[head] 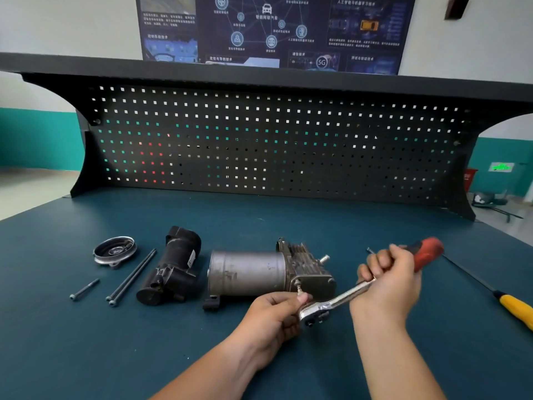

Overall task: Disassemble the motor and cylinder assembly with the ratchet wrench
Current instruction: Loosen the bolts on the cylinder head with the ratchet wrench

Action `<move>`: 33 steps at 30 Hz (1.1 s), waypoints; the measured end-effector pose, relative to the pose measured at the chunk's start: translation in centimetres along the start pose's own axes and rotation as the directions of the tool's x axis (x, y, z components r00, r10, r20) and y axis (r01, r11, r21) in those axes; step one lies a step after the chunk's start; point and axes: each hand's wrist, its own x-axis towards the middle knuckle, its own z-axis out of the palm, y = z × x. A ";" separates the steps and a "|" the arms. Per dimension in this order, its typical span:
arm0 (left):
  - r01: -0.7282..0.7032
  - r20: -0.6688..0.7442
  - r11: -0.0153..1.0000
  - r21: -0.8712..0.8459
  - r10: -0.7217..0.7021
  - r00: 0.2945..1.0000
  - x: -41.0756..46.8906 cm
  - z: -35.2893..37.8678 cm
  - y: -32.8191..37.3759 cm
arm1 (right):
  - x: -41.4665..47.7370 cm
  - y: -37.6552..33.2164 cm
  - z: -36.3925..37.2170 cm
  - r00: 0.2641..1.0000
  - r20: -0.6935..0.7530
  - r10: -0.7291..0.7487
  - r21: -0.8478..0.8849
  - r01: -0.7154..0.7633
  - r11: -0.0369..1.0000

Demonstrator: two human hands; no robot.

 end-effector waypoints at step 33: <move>-0.025 0.141 0.997 -0.070 0.034 0.989 -0.4 -0.1 -0.2 | -2.9 1.4 0.5 0.596 0.800 0.068 -0.305 0.308 0.901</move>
